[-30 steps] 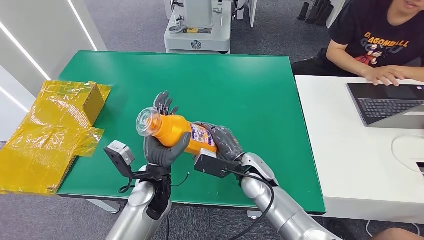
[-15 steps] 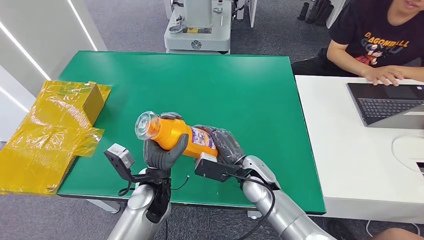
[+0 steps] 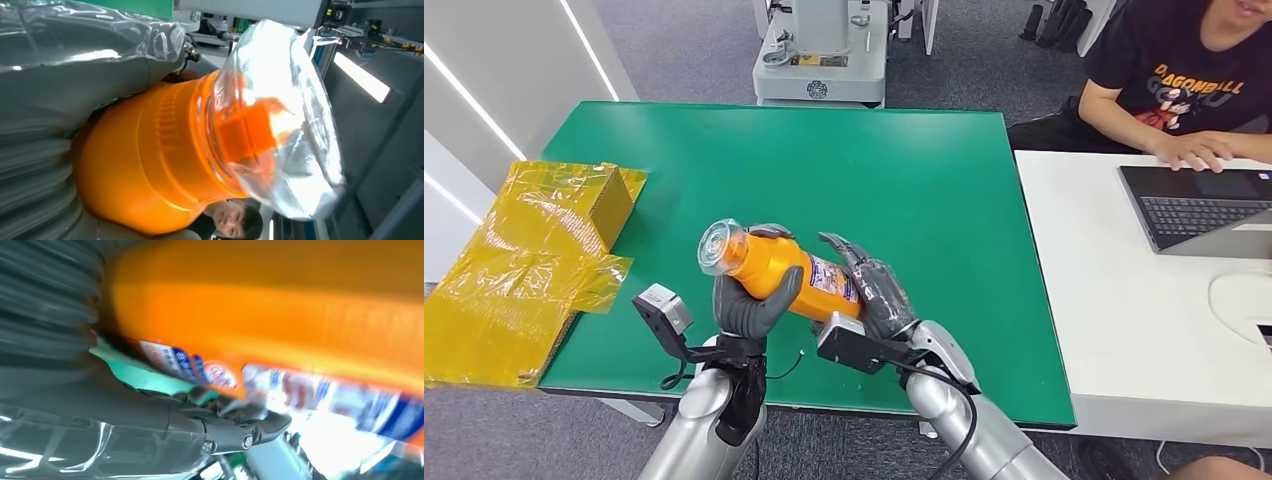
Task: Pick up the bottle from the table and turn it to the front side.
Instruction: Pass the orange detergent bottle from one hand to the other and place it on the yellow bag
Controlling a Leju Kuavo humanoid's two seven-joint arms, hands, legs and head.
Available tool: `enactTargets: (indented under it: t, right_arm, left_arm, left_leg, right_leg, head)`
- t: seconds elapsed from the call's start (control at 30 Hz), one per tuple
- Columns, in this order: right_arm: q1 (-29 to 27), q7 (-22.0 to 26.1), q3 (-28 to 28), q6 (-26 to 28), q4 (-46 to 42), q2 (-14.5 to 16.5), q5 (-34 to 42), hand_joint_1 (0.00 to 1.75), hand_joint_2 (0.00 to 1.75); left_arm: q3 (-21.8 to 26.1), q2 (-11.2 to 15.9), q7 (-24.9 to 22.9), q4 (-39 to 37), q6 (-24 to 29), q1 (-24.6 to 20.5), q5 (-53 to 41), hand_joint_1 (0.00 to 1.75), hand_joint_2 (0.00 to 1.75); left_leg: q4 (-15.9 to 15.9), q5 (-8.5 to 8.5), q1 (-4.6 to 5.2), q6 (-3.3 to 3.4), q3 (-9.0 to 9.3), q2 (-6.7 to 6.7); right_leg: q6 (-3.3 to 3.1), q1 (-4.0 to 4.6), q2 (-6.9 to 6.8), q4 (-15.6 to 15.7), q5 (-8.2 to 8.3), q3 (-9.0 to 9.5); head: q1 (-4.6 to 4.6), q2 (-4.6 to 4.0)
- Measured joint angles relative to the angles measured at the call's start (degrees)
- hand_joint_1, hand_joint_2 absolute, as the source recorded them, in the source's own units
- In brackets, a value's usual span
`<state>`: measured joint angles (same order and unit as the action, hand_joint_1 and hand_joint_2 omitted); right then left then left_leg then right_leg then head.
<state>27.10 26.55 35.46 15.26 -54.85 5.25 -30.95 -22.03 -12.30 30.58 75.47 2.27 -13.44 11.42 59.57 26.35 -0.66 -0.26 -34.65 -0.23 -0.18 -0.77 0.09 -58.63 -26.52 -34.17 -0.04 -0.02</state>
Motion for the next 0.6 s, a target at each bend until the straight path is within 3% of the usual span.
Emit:
enactTargets:
  t: [0.37, 0.6]
  right_arm:
    - [-5.8, 8.7, -2.9, 15.2, -10.2, 1.2, 20.3, 0.0, 1.75]
    - [-9.8, 12.3, -3.4, 21.5, -19.9, 1.3, 26.3, 0.0, 1.75]
  left_arm:
    - [0.0, -0.2, 0.1, -0.1, 1.8, -2.0, -0.3, 1.75, 1.75]
    - [0.4, 0.0, 0.2, -0.4, 3.0, -1.7, -0.6, 1.75, 1.75]
  left_leg:
    - [0.0, 0.0, 0.01, 0.0, -0.06, -0.03]
    - [0.0, 0.01, 0.0, 0.0, -0.08, -0.03]
  right_leg:
    - [0.0, -0.01, -0.04, 0.0, 0.0, -0.05]
    - [-0.01, 0.0, -0.04, 0.0, -0.02, -0.08]
  head:
    - [0.0, 0.0]
    - [0.01, 0.0]
